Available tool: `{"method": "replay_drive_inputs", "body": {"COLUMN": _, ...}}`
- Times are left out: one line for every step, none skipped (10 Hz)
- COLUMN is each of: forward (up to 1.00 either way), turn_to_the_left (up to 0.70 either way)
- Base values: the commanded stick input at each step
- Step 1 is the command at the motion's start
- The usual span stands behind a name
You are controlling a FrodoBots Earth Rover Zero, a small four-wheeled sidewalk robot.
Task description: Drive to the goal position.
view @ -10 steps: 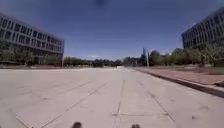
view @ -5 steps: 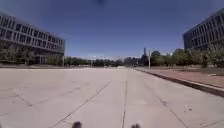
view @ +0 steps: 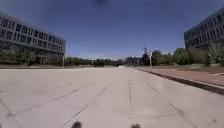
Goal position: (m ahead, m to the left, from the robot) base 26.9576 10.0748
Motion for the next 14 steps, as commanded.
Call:
{"method": "replay_drive_inputs", "body": {"forward": 0.85, "turn_to_the_left": 0.01}}
{"method": "replay_drive_inputs", "body": {"forward": 0.85, "turn_to_the_left": 0.01}}
{"method": "replay_drive_inputs", "body": {"forward": 0.85, "turn_to_the_left": 0.01}}
{"method": "replay_drive_inputs", "body": {"forward": 0.85, "turn_to_the_left": 0.01}}
{"method": "replay_drive_inputs", "body": {"forward": 0.85, "turn_to_the_left": -0.08}}
{"method": "replay_drive_inputs", "body": {"forward": 0.85, "turn_to_the_left": -0.08}}
{"method": "replay_drive_inputs", "body": {"forward": 0.85, "turn_to_the_left": 0.01}}
{"method": "replay_drive_inputs", "body": {"forward": 0.85, "turn_to_the_left": 0.01}}
{"method": "replay_drive_inputs", "body": {"forward": 0.85, "turn_to_the_left": 0.01}}
{"method": "replay_drive_inputs", "body": {"forward": 0.85, "turn_to_the_left": 0.01}}
{"method": "replay_drive_inputs", "body": {"forward": 0.85, "turn_to_the_left": 0.01}}
{"method": "replay_drive_inputs", "body": {"forward": 0.85, "turn_to_the_left": 0.01}}
{"method": "replay_drive_inputs", "body": {"forward": 0.85, "turn_to_the_left": 0.01}}
{"method": "replay_drive_inputs", "body": {"forward": 0.85, "turn_to_the_left": 0.01}}
